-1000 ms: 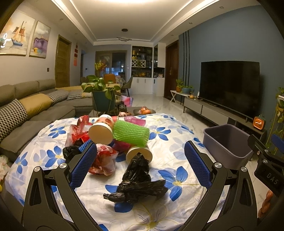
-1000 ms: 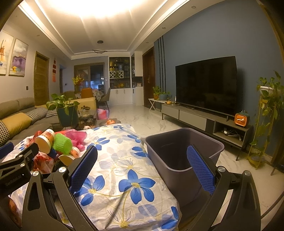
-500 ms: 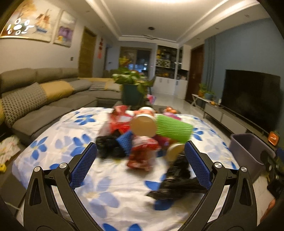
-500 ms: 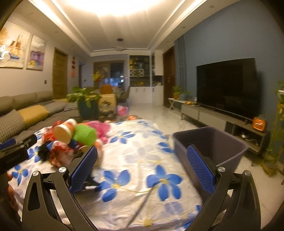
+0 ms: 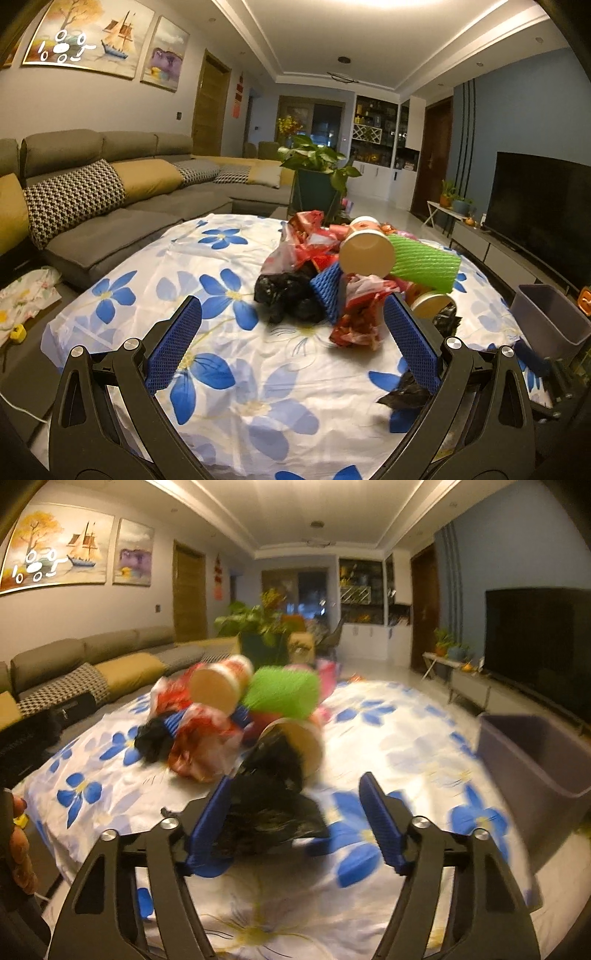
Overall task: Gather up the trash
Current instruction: 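Reach the right tool to the black plastic bag and close on it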
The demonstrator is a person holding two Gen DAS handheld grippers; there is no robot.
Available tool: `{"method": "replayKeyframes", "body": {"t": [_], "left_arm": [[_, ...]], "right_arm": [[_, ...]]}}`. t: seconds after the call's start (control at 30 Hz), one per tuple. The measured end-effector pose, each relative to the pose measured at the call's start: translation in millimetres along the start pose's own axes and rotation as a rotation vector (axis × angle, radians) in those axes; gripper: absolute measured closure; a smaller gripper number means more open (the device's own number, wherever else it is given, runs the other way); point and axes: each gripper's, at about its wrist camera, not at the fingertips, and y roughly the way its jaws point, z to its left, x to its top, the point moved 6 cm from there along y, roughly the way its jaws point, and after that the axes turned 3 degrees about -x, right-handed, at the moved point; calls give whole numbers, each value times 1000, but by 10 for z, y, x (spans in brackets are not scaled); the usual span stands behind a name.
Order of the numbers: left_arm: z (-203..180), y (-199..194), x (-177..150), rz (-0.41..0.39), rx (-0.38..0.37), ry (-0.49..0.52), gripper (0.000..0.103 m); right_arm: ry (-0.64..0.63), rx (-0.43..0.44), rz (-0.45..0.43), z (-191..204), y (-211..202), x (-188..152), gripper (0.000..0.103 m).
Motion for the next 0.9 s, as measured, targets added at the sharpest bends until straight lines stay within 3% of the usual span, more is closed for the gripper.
{"method": "replayKeyframes", "body": {"t": [0.2, 0.43, 0.53, 0.8, 0.9], "left_arm": [[71, 98, -63, 21, 0, -12, 6], [34, 216, -133, 38, -20, -6, 6], [12, 249, -161, 42, -30, -5, 6], [2, 330, -208, 59, -31, -9, 6], [0, 368, -231, 68, -32, -10, 6]], "right_arm": [[-21, 46, 89, 159, 336, -213, 70], [-33, 68, 98, 149, 396, -284, 72], [-17, 72, 107, 93, 441, -318, 67], [48, 100, 120, -34, 503, -351, 37], [37, 107, 102, -14, 497, -367, 35]]}}
